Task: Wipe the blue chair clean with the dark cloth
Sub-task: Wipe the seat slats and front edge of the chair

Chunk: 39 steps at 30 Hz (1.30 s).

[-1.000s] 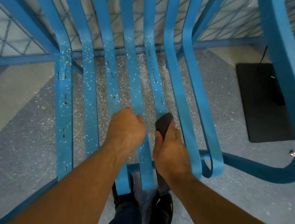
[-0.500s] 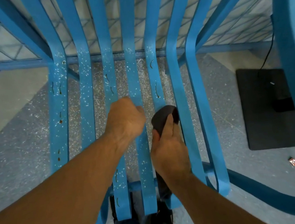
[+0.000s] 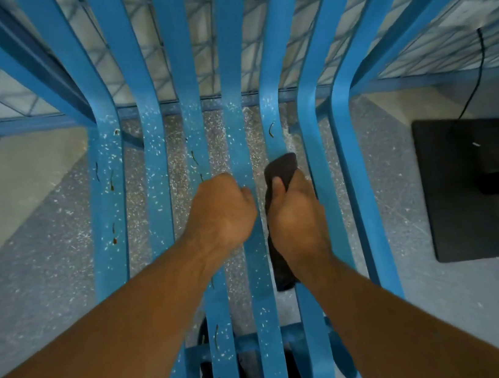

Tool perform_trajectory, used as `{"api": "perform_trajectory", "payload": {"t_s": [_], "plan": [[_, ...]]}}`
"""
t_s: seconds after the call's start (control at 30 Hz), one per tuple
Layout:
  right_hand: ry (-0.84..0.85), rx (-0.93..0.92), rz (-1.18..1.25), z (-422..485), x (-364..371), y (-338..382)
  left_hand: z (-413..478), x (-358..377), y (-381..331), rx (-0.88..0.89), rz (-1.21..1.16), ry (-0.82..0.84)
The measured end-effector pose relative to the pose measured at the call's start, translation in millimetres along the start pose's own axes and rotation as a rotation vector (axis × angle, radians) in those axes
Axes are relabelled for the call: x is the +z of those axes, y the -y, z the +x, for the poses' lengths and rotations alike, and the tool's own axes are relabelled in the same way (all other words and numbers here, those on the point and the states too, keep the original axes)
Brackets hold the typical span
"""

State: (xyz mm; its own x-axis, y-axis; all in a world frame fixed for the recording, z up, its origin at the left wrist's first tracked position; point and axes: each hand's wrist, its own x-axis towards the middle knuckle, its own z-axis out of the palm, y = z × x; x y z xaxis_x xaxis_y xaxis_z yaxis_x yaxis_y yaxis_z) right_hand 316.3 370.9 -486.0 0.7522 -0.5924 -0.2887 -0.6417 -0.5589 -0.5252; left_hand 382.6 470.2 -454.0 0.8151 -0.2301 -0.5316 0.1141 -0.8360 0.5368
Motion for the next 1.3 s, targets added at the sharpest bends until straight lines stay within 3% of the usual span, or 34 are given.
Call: {"api": "perform_trajectory", "payload": {"t_s": [0.1, 0.3, 0.4, 0.5, 0.67, 0.8, 1.07, 1.2, 1.3], "plan": [[0.033, -0.086, -0.03, -19, -3, -6, 0, 0, -1, -0.02, -0.013, 0.004], [0.1, 0.182, -0.03, 46, -3, 27, 0, -1, -2, -0.002, -0.002, 0.003], [0.074, 0.218, 0.001, 82, 1, 44, 3, -3, -4, 0.003, 0.043, 0.025], [0.033, 0.158, 0.03, 100, 4, 50, 14, -7, -8, -0.006, 0.018, 0.026], [0.072, -0.112, 0.079, 90, 5, 29, 33, -14, -24, -0.059, -0.06, -0.002], [0.058, -0.055, 0.109, 115, 4, 44, 29, -12, -27, -0.074, -0.02, 0.009], [-0.18, -0.25, 0.376, 150, 3, 61, 28, -6, -28, -0.066, 0.008, -0.043], [-0.15, -0.16, 0.422, 151, 1, 63, 33, -5, -28, -0.081, 0.012, -0.045], [-0.019, -0.015, 0.305, 138, 0, 55, 34, -6, -30, -0.084, 0.027, -0.055]]}}
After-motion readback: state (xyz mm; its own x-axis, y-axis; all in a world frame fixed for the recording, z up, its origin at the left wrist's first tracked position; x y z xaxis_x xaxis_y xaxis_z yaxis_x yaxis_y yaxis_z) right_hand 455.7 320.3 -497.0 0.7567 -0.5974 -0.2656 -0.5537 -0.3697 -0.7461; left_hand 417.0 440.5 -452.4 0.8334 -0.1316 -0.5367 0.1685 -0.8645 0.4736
